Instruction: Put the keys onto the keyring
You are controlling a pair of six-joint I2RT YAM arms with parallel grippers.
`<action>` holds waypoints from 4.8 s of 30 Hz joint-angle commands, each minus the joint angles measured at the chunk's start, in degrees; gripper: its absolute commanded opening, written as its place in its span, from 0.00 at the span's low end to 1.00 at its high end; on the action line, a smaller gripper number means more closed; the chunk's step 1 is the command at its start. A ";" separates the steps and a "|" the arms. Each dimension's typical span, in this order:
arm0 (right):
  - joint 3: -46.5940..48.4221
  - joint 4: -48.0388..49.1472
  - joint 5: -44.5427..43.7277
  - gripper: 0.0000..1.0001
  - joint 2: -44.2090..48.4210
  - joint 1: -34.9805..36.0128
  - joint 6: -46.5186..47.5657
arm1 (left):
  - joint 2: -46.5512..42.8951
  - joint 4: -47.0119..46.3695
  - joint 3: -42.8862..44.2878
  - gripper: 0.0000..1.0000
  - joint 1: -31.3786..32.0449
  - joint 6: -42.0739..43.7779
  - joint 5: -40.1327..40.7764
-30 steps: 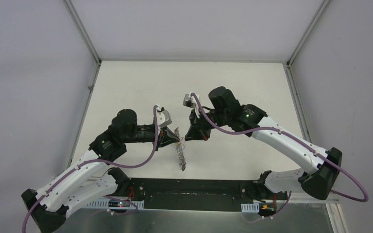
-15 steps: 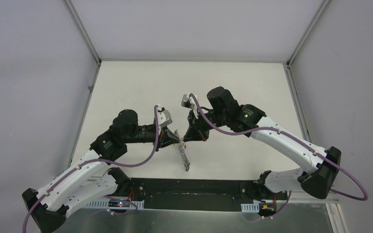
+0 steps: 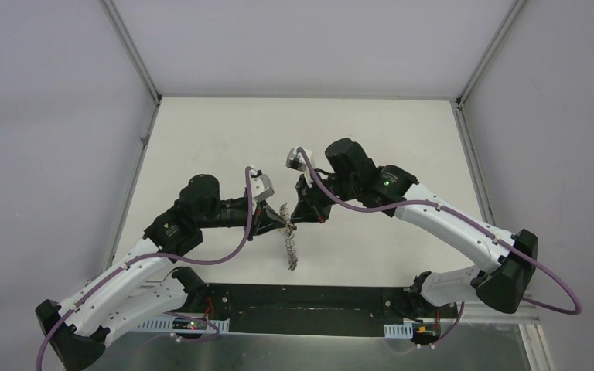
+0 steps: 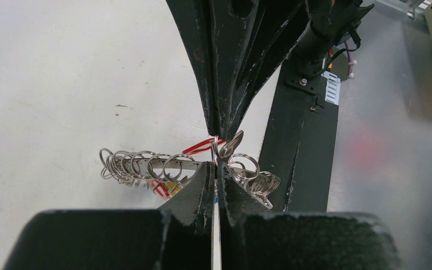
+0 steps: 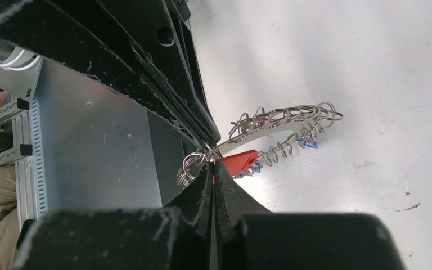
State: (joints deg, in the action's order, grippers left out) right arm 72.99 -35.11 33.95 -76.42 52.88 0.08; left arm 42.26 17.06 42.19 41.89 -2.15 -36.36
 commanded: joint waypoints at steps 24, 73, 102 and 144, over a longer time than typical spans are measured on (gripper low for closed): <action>-1.70 -1.19 -10.09 0.00 -0.06 0.20 -1.83 | -2.36 -6.39 -0.37 0.00 -0.23 -1.92 -1.00; 3.46 -2.53 -6.61 0.00 2.25 0.82 -10.23 | -7.62 -16.56 -6.35 0.00 -0.23 -7.10 7.18; 6.79 -1.91 -9.79 0.00 -0.03 0.74 -13.94 | -12.92 -29.07 -14.25 0.00 -0.23 -8.00 6.47; 1.95 -0.75 -11.55 0.00 -0.68 0.39 -15.75 | -14.46 -32.28 -15.49 0.00 -0.23 -11.12 9.99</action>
State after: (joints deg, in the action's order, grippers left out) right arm 75.07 -38.44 21.93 -78.08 53.45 -15.14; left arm 28.73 -9.50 26.76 41.91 -12.71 -27.31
